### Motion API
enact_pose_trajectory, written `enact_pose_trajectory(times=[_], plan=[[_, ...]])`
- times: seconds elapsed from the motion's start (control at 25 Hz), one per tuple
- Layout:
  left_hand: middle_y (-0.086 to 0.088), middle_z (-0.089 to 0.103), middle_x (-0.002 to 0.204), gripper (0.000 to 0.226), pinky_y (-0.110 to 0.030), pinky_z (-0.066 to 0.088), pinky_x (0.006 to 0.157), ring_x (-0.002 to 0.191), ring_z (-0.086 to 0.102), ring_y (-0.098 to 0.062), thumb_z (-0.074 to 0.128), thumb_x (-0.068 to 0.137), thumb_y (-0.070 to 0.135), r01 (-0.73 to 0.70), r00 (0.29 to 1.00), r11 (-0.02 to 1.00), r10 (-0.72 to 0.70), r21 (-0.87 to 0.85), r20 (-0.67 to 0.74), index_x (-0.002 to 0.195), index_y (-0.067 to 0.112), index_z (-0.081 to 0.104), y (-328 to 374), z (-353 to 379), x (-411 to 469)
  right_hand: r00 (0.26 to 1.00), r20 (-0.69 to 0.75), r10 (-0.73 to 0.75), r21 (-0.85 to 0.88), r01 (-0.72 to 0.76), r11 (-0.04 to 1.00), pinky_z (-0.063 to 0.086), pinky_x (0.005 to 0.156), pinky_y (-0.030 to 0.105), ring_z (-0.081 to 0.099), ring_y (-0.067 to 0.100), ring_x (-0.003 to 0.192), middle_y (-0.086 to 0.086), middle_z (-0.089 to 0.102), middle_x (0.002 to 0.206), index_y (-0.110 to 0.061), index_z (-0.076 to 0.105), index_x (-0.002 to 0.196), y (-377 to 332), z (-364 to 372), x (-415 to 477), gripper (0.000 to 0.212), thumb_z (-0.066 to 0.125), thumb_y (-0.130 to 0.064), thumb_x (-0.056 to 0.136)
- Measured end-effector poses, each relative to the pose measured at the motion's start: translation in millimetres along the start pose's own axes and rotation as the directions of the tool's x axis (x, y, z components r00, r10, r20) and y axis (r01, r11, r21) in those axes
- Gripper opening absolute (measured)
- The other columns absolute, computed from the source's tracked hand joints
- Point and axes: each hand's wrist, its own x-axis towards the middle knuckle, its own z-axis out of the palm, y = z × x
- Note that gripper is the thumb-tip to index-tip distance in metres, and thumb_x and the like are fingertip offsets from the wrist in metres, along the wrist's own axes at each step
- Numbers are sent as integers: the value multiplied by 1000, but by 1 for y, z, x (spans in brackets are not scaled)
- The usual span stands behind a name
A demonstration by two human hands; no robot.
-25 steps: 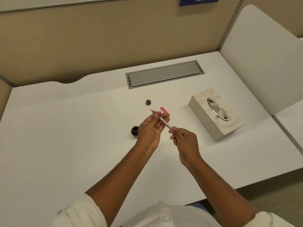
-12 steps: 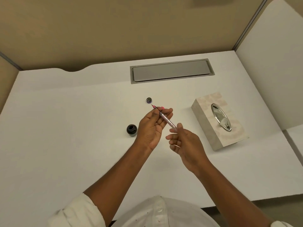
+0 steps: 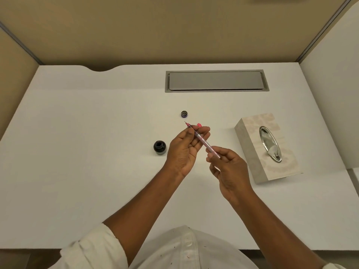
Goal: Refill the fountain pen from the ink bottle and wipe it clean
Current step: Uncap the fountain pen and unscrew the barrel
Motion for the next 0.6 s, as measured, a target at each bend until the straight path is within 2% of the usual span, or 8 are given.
enact_pose_trajectory(times=[0.08,0.16,0.2,0.28,0.36,0.44,0.52,0.6], plan=[[-21,71,92,30,-34,57,83,95,69,-30,41,96,6,-3,1000,1000,3,-3,-3,84,3,68,-1,0,0,997,26,67,24,-68,997,56,64,26,70,17,78,8,76,89,-13,70,97,-1,1,0,18,74,-21,82],[-22,70,94,28,-35,57,84,96,69,-31,41,97,6,-9,1000,1000,9,0,-4,85,2,65,0,-1,0,987,62,148,54,-151,987,55,59,23,69,15,68,11,75,85,-11,69,97,-2,1,2,30,64,-38,88],[-22,70,94,26,-35,56,84,96,68,-31,41,97,6,-13,1000,1000,13,7,-4,86,2,64,0,-2,-1,985,65,162,64,-166,984,54,56,22,67,13,62,11,75,81,-9,69,94,-2,1,1,32,60,-39,91],[-22,69,95,25,-35,57,84,96,68,-31,40,97,6,-17,1000,1000,17,15,-1,87,1,63,1,-3,-2,989,56,136,77,-140,987,52,54,20,63,11,58,11,73,76,-7,71,89,0,0,2,24,60,-28,93],[-24,66,101,24,-35,57,84,96,68,-31,40,97,6,-15,1000,1000,15,12,-10,88,1,62,1,-3,-3,990,58,125,121,-131,984,53,59,21,64,13,66,10,73,81,-9,73,85,-2,-2,1,9,65,-10,88],[-26,62,106,24,-36,56,86,96,68,-31,40,97,6,-15,1000,1000,15,9,-18,88,0,62,1,-4,-3,981,70,179,196,-189,962,53,64,25,66,14,76,8,71,84,-14,73,80,-3,-3,1,18,67,3,80],[-26,62,107,24,-37,56,88,96,68,-31,41,97,6,-17,1000,1000,17,3,-18,88,1,63,1,-5,-2,961,92,260,265,-275,924,53,64,29,67,13,77,8,70,85,-14,70,85,-3,-5,1,18,71,2,77],[-24,66,101,25,-36,56,87,96,68,-30,41,96,6,-12,1000,1000,12,-5,-14,88,1,64,-1,-7,-2,940,117,321,309,-341,888,55,60,29,68,15,73,10,70,83,-10,67,94,-2,-6,0,19,75,-18,78]])
